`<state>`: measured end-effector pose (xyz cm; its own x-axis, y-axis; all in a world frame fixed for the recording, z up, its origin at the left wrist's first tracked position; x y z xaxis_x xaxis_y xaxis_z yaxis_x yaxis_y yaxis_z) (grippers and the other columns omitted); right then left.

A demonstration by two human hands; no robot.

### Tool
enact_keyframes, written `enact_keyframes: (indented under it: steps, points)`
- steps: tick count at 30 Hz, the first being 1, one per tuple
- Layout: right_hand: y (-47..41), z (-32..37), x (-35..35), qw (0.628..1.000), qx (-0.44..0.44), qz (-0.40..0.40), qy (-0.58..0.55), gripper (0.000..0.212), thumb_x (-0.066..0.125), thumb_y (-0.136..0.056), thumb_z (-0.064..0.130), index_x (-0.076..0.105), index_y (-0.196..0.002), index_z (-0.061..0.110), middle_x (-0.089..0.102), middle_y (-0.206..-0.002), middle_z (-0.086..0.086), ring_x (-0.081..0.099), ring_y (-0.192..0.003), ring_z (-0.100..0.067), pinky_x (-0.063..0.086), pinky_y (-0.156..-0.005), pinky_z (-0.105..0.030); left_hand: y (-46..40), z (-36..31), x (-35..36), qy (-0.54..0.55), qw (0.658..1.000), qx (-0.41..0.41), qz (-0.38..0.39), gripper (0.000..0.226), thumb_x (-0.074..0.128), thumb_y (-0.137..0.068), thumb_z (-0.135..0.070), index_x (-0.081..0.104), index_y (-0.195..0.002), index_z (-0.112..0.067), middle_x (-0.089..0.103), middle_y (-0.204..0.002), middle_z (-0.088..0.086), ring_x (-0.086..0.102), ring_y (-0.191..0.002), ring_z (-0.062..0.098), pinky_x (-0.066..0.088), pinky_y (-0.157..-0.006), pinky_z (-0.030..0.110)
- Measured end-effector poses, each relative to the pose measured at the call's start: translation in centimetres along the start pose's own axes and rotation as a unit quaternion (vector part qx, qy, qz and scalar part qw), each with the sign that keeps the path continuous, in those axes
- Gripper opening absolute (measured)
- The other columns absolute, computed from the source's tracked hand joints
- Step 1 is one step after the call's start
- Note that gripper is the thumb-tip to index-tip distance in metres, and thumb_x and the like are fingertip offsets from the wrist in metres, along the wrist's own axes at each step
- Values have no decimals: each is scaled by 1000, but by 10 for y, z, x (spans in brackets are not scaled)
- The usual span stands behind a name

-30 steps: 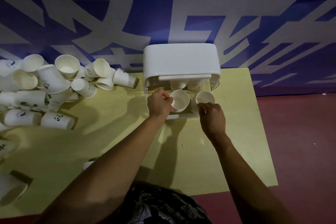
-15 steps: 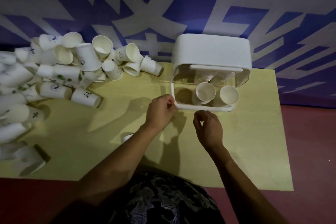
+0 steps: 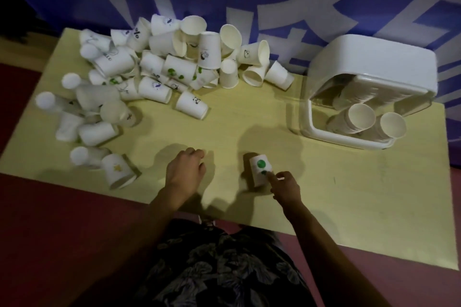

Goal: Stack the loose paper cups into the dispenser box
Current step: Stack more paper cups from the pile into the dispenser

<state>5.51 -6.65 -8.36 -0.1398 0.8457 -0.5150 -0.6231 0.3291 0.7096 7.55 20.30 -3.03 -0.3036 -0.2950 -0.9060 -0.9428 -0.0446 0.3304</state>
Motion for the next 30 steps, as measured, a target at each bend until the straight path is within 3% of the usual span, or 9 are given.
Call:
enact_keyframes:
  steps: [3,6,8,11,16,20,25,30]
  points:
    - [5,4,19,995,27,-37,-92,39,70,-82,37,56,-111,16,66,-106,-11,67,-89,-26,58,-81,-48,16,52,-4,-55,997,-59,-20,35,57,-87,-25,58,-122,-20,58,-117,7,53,-107,28,47,-80,38]
    - [14,14,36,991,17,-43,-128,34,68,-86,20,58,-117,10,65,-108,-13,65,-90,-27,59,-77,-44,30,101,3,-110,984,-134,-47,41,73,-69,-17,63,-109,-16,58,-112,14,56,-98,38,48,-69,42]
    - [21,22,47,993,0,-50,-111,30,64,-90,14,59,-118,9,63,-109,-14,64,-90,-28,58,-70,-39,38,126,7,-115,973,-188,-69,34,63,-77,-12,62,-111,-19,57,-120,17,57,-100,42,49,-63,44]
    - [31,32,61,994,-19,-47,-101,28,60,-92,9,59,-119,9,62,-112,-14,64,-93,-29,59,-72,-37,44,150,7,-73,968,-232,-58,38,55,-85,-6,58,-121,-19,44,-136,18,50,-104,44,52,-61,49]
    - [47,44,75,994,-60,-53,-70,35,60,-90,4,55,-124,12,60,-116,-12,62,-96,-27,55,-65,-27,43,169,3,-17,976,-209,-61,42,65,-78,2,60,-117,-15,46,-133,14,52,-93,39,51,-56,42]
    - [55,52,77,992,-89,-82,-37,36,62,-89,7,54,-123,10,65,-115,-12,62,-92,-24,55,-74,-33,33,165,0,14,985,-161,-56,46,59,-81,1,57,-123,-15,45,-133,13,51,-102,37,51,-72,44]
    - [59,61,68,987,-129,-95,15,30,65,-86,10,61,-116,11,67,-108,-10,64,-93,-25,58,-80,-40,17,149,-6,69,984,-137,-88,42,54,-83,1,63,-121,-15,51,-125,13,57,-96,35,51,-80,43]
    - [67,73,47,962,-229,-138,51,12,64,-88,15,65,-100,13,64,-87,3,61,-77,-18,46,-64,-27,-3,119,-20,114,984,-101,-95,34,51,-83,0,67,-111,-11,57,-111,13,59,-90,34,49,-78,38]
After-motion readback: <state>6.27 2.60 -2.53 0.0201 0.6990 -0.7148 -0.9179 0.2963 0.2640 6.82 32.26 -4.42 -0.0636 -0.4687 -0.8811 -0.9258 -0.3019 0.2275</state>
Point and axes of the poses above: each hand's wrist, its own y-axis away from the middle knuckle, its own x-axis out of the palm, z = x × y, the point moved 2 cm from there along -y, towards the middle knuckle
